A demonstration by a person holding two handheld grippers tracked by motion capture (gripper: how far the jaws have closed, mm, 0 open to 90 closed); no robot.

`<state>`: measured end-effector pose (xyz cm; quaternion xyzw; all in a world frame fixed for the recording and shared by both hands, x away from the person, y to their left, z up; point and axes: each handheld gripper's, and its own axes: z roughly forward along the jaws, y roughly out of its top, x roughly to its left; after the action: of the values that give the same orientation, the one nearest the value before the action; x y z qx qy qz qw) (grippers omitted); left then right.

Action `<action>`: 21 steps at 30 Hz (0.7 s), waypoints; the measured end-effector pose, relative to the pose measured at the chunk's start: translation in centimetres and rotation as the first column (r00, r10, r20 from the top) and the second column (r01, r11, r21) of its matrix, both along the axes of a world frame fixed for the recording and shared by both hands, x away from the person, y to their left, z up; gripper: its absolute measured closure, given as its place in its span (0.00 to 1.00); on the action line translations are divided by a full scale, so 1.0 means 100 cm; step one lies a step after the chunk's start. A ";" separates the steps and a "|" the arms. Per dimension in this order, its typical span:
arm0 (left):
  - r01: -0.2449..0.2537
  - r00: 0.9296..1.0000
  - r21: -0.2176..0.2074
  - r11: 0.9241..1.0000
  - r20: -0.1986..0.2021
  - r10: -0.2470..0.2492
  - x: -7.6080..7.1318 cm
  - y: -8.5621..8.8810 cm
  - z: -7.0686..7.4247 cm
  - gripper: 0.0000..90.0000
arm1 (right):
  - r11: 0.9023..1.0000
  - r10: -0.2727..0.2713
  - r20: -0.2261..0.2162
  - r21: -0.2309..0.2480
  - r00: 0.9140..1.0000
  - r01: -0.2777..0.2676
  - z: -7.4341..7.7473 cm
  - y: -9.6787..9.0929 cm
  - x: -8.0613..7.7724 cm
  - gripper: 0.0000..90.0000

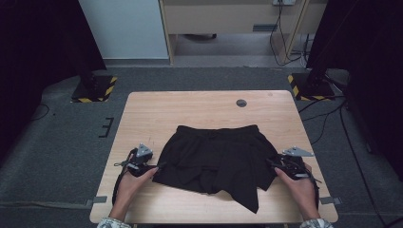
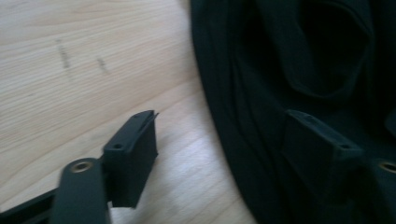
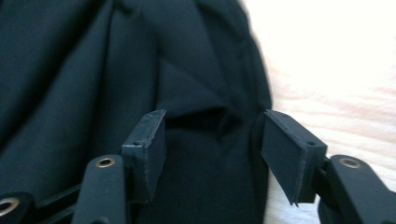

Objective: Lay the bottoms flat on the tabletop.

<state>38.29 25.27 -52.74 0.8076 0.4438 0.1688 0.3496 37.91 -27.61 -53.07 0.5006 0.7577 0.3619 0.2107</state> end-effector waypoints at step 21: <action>0.069 0.992 0.008 0.998 -0.106 -0.068 -0.045 0.002 0.009 0.95 | 0.992 0.120 -0.075 -0.022 0.990 -0.122 0.005 -0.004 -0.043 0.93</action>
<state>33.76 25.46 -51.80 0.8321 0.4329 0.1163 0.3265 33.64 -28.06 -52.61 0.4638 0.7986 0.3454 0.1667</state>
